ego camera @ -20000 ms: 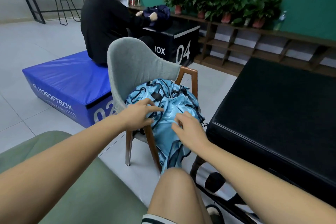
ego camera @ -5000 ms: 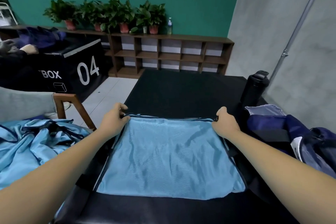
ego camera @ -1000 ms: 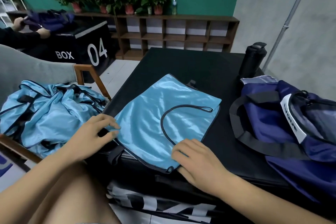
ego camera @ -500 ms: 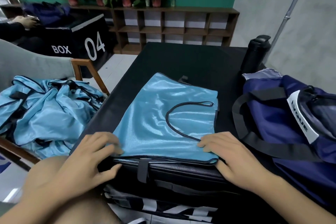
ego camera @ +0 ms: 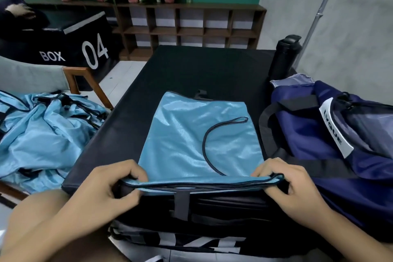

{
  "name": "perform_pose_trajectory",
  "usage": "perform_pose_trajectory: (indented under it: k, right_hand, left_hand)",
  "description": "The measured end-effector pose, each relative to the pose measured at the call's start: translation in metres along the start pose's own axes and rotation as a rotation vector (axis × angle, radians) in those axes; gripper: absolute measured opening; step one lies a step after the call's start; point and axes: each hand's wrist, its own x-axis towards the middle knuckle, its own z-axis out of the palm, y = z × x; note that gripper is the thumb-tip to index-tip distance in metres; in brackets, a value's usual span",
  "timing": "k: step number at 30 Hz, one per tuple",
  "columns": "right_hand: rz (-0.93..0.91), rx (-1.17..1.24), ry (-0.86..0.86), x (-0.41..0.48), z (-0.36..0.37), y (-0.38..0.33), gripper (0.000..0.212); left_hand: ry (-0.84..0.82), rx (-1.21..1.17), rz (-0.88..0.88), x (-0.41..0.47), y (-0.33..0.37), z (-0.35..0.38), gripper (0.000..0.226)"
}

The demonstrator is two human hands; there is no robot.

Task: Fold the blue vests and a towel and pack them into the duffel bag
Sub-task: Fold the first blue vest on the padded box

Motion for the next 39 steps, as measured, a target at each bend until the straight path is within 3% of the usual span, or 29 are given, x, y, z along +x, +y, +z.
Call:
perform_pose_trajectory:
  k: [5, 9, 16, 20, 22, 24, 26, 28, 31, 35, 37, 39]
  right_hand:
    - [0.151, 0.028, 0.171, 0.018, -0.001, 0.005, 0.030]
    - [0.253, -0.026, 0.309, 0.055, -0.001, -0.003, 0.014]
    - [0.341, -0.144, 0.425, 0.136, -0.003, 0.007, 0.024]
    - [0.460, -0.151, 0.437, 0.176, 0.000, 0.035, 0.010]
    - [0.517, -0.183, 0.445, 0.190, 0.002, 0.048, 0.028]
    - [0.551, -0.345, 0.383, 0.197, 0.010, 0.057, 0.059]
    - [0.540, -0.508, 0.327, 0.196, 0.022, 0.063, 0.083]
    - [0.492, -0.602, 0.359, 0.193, 0.028, 0.064, 0.090]
    - [0.263, -0.636, 0.448, 0.190, 0.030, 0.056, 0.075]
    - [0.036, -0.454, 0.318, 0.186, 0.040, 0.050, 0.030]
    - [-0.004, -0.393, 0.173, 0.184, 0.047, 0.054, 0.017]
    - [-0.018, -0.380, 0.070, 0.183, 0.052, 0.057, 0.011]
  left_hand:
    - [0.031, -0.183, -0.115, 0.040, -0.001, -0.009, 0.033]
    - [0.103, -0.210, -0.145, 0.090, -0.009, -0.016, 0.035]
    - [0.137, -0.139, -0.230, 0.188, -0.027, -0.018, 0.011]
    - [0.134, -0.152, -0.309, 0.239, -0.051, -0.012, 0.009]
    - [0.169, -0.129, -0.348, 0.255, -0.066, -0.001, 0.010]
    - [0.245, -0.058, -0.378, 0.260, -0.080, 0.012, 0.013]
    - [0.326, 0.015, -0.401, 0.259, -0.090, 0.023, 0.025]
    - [0.389, 0.054, -0.388, 0.257, -0.100, 0.027, 0.045]
    - [0.487, 0.019, -0.360, 0.251, -0.100, 0.026, 0.056]
    - [0.567, 0.131, -0.139, 0.239, -0.072, 0.020, 0.020]
    - [0.493, 0.228, 0.042, 0.234, -0.060, 0.021, 0.020]
    - [0.304, 0.264, 0.160, 0.232, -0.052, 0.030, 0.022]
